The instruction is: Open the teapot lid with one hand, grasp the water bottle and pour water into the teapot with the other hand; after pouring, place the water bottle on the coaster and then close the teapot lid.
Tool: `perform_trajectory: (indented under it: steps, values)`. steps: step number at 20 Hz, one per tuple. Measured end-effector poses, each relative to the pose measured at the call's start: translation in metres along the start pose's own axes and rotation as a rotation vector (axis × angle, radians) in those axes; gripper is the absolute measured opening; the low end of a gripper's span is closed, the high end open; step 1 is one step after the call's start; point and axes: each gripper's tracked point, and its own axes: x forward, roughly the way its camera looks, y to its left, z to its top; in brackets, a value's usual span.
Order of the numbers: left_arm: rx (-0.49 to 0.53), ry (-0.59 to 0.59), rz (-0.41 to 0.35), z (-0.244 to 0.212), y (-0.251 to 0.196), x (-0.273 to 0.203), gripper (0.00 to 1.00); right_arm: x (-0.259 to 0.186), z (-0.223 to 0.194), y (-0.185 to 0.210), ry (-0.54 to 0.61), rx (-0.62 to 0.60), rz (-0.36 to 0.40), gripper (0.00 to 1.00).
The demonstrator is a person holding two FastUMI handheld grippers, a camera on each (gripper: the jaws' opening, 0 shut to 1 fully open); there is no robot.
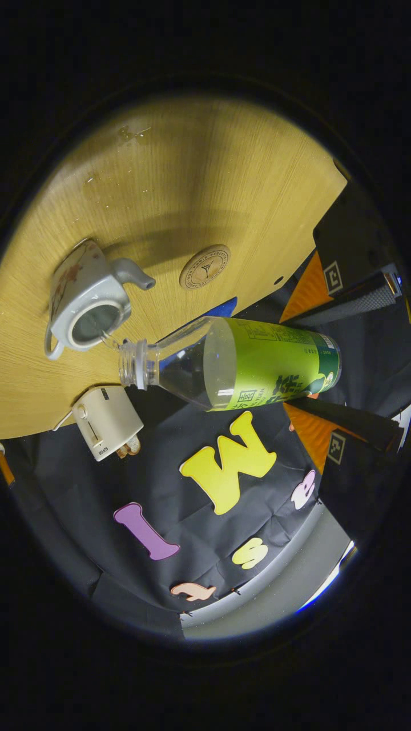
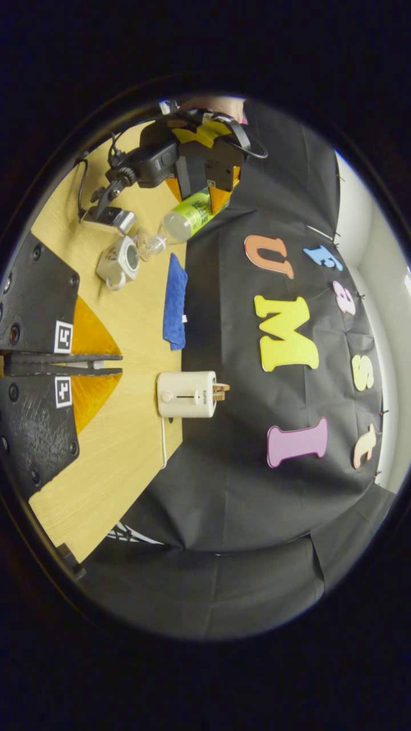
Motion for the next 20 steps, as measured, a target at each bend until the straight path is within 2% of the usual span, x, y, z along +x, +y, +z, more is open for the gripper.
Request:
perform_trajectory:
  steps: [8, 13, 14, 16, 20]
  values:
    - [0.063, 0.013, 0.039, 0.002, 0.009, -0.004, 0.72, -0.001, 0.002, 0.001, -0.009, 0.001, 0.002, 0.00]
    - [0.083, 0.017, 0.047, 0.001, 0.010, -0.007, 0.72, -0.002, 0.001, -0.001, -0.010, 0.005, -0.002, 0.00]
    - [0.088, 0.015, 0.050, 0.002, 0.011, -0.008, 0.69, -0.002, 0.001, -0.001, -0.011, 0.004, -0.001, 0.00]
    - [0.096, 0.015, 0.053, 0.002, 0.011, -0.009, 0.72, -0.002, 0.001, -0.001, -0.011, 0.003, 0.000, 0.00]
    - [0.096, 0.006, 0.061, 0.003, 0.012, -0.011, 0.71, -0.003, 0.001, -0.001, -0.011, 0.002, 0.000, 0.00]
